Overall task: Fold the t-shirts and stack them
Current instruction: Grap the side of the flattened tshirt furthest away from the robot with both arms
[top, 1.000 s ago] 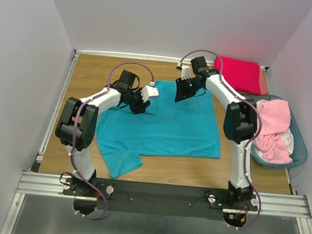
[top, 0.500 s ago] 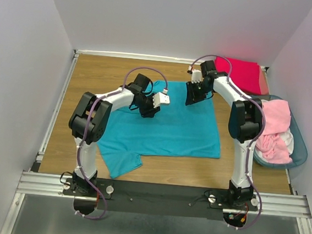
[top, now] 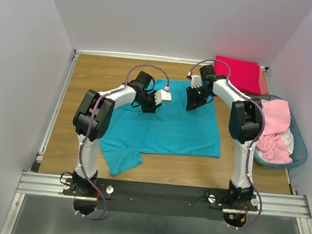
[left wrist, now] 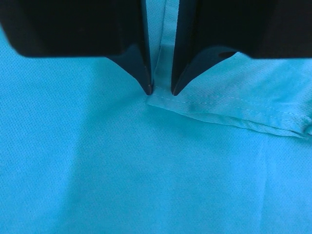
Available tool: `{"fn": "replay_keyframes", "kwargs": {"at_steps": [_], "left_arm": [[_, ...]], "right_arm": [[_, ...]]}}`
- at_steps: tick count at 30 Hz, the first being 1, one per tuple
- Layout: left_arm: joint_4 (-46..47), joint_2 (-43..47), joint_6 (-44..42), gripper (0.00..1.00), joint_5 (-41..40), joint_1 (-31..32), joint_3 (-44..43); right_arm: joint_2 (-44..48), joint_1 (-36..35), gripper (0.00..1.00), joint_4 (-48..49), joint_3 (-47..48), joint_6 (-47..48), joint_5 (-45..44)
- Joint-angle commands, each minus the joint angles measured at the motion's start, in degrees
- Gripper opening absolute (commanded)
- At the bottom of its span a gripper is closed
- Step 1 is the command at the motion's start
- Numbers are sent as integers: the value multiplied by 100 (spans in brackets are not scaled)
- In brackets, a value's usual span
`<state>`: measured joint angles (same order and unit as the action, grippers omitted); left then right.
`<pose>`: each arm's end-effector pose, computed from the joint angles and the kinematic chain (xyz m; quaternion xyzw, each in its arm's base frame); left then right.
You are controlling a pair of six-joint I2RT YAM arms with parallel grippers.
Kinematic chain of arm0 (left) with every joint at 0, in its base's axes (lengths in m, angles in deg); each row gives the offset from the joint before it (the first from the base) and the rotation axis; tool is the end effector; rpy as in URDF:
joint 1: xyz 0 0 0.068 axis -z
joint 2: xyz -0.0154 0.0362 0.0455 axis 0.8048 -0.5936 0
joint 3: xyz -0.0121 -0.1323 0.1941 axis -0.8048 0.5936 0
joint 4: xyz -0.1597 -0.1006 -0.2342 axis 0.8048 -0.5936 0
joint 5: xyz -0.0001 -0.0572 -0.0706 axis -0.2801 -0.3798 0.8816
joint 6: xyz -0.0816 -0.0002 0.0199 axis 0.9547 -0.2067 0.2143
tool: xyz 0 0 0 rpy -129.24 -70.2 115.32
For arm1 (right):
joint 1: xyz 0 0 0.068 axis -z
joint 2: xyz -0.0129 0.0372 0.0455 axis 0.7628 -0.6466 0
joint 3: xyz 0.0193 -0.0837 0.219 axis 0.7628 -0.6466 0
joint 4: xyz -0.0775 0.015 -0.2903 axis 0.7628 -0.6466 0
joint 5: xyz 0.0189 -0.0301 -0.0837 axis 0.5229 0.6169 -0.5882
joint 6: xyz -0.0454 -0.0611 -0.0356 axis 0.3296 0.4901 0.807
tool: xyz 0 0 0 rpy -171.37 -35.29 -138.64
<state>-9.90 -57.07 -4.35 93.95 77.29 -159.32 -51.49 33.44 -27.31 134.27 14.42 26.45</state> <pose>0.4031 -0.2183 0.0743 0.5853 0.7258 -0.2050 0.2976 0.4623 0.1645 0.0814 -0.2323 0.9386 0.2059 0.1504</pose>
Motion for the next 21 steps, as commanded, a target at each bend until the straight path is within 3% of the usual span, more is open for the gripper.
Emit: {"fn": "replay_keyframes", "kwargs": {"at_steps": [1,8,12,13,15,21], "left_arm": [[-141,-160,60,25,68,11,-140],[-290,-81,131,10,235,-155,-298],[-509,-45,166,13,516,-287,-430],[-536,-45,166,21,534,-296,-483],[-571,-54,183,24,543,-296,-518],[-475,-221,386,23,551,-296,-632]], "right_arm": [[261,19,38,-9,-138,102,-82],[296,28,39,-27,-261,172,-46],[340,19,40,-53,-332,207,41],[348,19,40,-62,-358,225,76],[401,19,40,-79,-384,234,121],[463,19,40,-106,-472,251,130]]}}
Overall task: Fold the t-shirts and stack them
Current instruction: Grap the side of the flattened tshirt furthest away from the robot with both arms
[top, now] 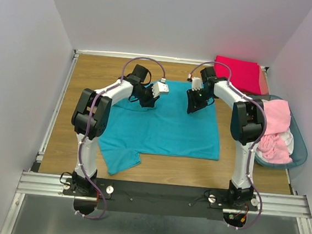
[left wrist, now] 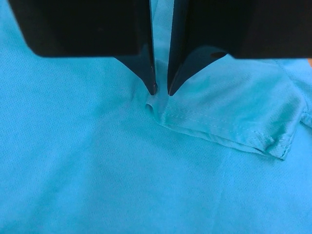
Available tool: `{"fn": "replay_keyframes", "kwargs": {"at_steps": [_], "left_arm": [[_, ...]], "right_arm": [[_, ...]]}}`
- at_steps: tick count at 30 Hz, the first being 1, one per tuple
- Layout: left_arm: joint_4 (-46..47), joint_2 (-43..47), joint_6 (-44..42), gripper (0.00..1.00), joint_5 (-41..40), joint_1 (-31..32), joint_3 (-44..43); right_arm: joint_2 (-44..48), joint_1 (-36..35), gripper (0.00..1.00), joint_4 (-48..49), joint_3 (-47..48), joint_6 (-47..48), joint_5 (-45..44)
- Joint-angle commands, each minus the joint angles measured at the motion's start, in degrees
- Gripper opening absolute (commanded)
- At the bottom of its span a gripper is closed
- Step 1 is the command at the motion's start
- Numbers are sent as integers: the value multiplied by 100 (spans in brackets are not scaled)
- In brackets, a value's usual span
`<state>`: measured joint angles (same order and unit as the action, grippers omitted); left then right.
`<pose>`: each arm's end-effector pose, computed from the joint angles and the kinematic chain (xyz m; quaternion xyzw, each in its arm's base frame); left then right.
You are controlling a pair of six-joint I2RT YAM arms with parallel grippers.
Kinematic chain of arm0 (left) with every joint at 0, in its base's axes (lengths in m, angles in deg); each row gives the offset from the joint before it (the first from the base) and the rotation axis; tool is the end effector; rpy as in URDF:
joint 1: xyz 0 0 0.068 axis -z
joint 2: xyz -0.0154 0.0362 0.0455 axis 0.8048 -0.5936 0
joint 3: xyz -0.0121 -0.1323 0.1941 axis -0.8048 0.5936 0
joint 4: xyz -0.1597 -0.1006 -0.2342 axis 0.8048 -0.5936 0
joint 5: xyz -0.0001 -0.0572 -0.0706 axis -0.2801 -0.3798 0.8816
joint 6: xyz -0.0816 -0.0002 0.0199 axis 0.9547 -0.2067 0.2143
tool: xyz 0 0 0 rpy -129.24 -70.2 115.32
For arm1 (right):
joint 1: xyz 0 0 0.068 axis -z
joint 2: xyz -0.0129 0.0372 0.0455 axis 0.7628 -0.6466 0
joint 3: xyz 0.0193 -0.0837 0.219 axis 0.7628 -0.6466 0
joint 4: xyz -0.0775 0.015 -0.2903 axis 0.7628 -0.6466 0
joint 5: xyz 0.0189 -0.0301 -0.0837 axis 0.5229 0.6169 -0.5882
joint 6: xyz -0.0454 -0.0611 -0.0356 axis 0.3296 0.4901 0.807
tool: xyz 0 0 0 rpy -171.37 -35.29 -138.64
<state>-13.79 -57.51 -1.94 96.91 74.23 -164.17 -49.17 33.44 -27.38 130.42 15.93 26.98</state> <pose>0.4226 -0.2031 0.0967 0.5524 0.7419 -0.2260 0.3056 0.4494 0.1614 0.0783 -0.2430 0.9372 0.2080 0.1392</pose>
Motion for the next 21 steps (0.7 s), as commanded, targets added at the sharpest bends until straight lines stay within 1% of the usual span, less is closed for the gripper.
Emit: {"fn": "replay_keyframes", "kwargs": {"at_steps": [1,6,16,21], "left_arm": [[-86,-177,145,25,291,10,-130],[-77,-195,145,37,353,45,-60],[-33,-318,119,43,257,80,29],[-33,-441,145,44,230,106,-15]], "right_arm": [[231,19,40,-99,-88,118,60],[222,19,40,-117,-53,162,-19],[117,19,41,-125,9,144,-20],[99,19,41,-125,27,136,-20]]}}
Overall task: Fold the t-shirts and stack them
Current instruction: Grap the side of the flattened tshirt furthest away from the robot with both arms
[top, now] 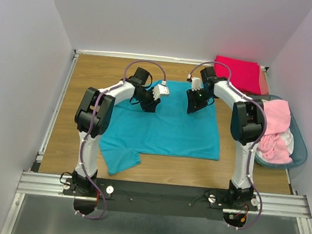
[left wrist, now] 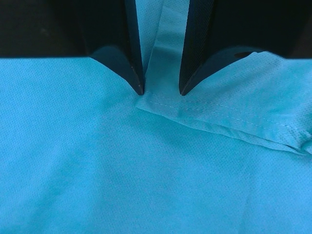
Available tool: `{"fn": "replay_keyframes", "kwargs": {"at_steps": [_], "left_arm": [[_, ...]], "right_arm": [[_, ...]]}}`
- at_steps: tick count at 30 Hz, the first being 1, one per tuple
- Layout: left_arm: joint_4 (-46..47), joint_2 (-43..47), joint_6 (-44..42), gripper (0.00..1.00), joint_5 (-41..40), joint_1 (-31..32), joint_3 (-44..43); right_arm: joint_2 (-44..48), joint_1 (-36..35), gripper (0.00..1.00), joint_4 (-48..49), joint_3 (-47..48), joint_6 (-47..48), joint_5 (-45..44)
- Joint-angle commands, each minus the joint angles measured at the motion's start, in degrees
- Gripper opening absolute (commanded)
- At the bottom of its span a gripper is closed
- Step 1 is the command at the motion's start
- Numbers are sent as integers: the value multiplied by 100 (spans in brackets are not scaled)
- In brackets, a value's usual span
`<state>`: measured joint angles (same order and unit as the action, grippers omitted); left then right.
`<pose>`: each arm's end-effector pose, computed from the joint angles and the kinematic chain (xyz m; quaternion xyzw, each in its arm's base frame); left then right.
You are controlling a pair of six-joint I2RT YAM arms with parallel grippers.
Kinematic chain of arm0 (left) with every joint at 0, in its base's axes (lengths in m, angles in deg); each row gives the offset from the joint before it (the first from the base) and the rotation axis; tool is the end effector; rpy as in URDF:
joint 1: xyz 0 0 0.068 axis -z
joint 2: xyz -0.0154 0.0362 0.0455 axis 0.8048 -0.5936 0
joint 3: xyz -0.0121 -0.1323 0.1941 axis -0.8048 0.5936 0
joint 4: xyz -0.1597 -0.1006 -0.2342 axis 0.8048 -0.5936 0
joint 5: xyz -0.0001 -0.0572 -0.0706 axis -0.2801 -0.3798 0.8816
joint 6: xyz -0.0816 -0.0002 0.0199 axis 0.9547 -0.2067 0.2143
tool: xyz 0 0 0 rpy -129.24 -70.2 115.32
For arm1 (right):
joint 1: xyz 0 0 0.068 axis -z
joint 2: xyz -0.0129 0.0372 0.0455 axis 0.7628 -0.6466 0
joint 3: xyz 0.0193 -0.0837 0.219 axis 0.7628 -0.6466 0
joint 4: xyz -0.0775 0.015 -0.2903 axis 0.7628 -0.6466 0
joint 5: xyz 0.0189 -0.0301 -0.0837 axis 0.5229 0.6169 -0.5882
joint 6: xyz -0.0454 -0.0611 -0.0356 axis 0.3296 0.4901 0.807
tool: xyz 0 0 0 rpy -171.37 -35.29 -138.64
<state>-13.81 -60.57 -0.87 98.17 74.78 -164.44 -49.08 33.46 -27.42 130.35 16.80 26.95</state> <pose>0.4193 -0.2080 0.0752 0.5468 0.7491 -0.2464 0.2814 0.4492 0.1611 0.0786 -0.2499 0.9355 0.2066 0.1406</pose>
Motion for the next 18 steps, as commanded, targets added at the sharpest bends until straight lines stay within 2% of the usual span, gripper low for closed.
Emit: {"fn": "replay_keyframes", "kwargs": {"at_steps": [1,7,8,9,10,13,18], "left_arm": [[-31,-152,38,44,103,61,2],[-48,-197,21,44,59,78,-7],[-57,-205,21,40,68,70,-7],[-75,-188,21,30,85,69,-15],[-92,-188,29,26,94,78,-24],[-145,-65,29,16,147,69,-59],[-346,181,12,8,200,-44,-235]], "right_arm": [[90,17,41,-130,33,57,-26],[90,17,41,-130,16,92,-61],[90,17,41,-139,16,101,-70],[90,17,41,-139,15,101,-79],[90,17,41,-139,7,110,-88],[108,17,41,-147,7,127,-96],[196,25,41,-148,86,118,-167]]}}
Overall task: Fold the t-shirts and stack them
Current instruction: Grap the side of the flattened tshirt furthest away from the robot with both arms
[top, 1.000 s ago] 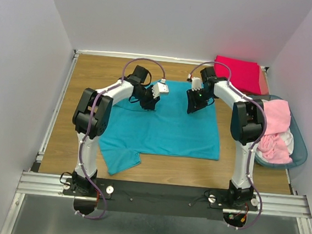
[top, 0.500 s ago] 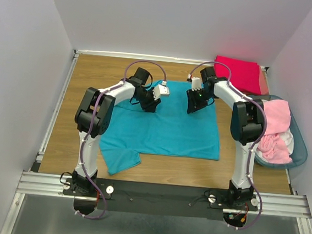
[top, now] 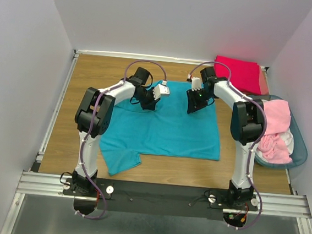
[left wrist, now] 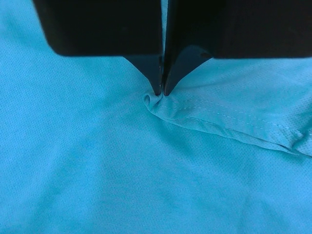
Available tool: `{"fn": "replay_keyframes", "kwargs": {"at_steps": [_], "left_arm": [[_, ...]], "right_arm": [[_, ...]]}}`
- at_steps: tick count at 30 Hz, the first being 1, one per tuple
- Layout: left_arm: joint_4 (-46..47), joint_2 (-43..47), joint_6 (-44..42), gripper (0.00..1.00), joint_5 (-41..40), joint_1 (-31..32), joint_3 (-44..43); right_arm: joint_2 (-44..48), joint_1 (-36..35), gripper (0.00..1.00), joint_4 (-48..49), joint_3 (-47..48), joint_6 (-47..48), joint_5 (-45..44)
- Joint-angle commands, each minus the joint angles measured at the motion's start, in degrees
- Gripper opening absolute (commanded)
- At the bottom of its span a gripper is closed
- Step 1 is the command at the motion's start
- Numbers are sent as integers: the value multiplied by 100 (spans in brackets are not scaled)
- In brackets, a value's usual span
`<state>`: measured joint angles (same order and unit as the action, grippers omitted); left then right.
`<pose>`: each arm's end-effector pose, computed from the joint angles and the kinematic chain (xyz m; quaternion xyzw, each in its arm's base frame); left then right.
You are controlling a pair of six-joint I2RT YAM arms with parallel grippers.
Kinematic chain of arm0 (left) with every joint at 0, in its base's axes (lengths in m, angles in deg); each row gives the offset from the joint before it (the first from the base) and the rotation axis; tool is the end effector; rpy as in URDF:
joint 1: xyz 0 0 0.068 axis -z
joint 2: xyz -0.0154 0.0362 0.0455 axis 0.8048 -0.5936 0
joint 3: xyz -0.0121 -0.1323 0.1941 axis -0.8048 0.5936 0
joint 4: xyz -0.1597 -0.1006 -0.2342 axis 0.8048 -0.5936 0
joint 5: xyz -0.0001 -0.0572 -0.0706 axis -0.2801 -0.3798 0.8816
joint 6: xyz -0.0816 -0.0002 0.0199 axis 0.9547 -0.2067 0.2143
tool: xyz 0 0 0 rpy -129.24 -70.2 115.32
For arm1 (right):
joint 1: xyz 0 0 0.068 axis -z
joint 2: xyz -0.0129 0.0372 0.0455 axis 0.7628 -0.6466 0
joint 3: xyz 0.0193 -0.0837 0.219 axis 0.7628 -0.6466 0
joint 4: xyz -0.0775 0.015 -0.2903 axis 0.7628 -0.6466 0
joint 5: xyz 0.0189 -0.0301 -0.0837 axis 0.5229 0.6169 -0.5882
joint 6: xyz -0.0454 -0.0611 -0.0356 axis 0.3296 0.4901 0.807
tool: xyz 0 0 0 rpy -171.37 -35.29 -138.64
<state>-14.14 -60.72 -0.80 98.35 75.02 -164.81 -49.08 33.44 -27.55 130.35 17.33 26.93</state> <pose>0.4189 -0.2102 0.0760 0.5478 0.7481 -0.2488 0.2800 0.4489 0.1612 0.0785 -0.2542 0.9345 0.2058 0.1405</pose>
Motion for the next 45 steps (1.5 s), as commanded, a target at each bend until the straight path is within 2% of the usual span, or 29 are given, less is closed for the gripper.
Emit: {"fn": "replay_keyframes", "kwargs": {"at_steps": [1,4,12,26,35,45], "left_arm": [[-349,240,-21,5,217,-86,-268],[-455,319,-30,0,261,-174,-373],[-613,452,-39,0,235,-402,-725],[-1158,-251,-223,0,139,-1035,-2377],[-1246,-515,-329,0,-46,-1176,-2773],[-1237,-656,-223,0,-151,-1396,-3037]], "right_arm": [[239,36,41,-134,147,75,-199],[284,98,41,-134,279,92,-270],[12,624,47,-126,1410,101,-463],[-1491,907,54,217,3521,382,-1377],[-1966,907,54,656,3602,505,-1729],[-2256,907,54,859,3575,558,-1703]]}}
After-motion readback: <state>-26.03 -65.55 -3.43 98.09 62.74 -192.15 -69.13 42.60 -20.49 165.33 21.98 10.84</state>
